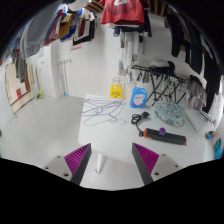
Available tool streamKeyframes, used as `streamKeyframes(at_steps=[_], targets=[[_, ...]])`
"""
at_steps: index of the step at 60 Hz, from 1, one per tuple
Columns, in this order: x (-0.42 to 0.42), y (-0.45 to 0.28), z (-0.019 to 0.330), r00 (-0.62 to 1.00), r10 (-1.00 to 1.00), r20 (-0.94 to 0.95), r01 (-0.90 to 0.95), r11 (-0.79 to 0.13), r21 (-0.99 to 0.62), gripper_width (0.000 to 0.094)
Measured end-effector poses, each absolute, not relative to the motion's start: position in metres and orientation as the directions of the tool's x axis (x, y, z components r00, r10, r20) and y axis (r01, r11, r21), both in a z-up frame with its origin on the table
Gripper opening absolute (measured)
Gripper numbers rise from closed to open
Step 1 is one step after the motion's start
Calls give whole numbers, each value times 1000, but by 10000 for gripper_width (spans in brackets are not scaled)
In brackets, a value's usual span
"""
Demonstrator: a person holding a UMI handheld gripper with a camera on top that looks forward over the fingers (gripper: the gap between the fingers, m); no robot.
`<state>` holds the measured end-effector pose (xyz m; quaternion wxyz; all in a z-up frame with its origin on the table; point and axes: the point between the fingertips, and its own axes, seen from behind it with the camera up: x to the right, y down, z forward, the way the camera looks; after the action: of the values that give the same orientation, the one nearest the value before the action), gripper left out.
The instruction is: Unplug charger
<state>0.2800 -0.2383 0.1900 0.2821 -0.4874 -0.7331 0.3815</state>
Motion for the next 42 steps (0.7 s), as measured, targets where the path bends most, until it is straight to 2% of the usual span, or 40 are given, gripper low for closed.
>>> streamKeyframes(at_steps=[21,42], targets=[[275,-203,191,-273,959,74,495,206,-844,854],[239,-88,165,-18,999,49,523,51,-851,858]])
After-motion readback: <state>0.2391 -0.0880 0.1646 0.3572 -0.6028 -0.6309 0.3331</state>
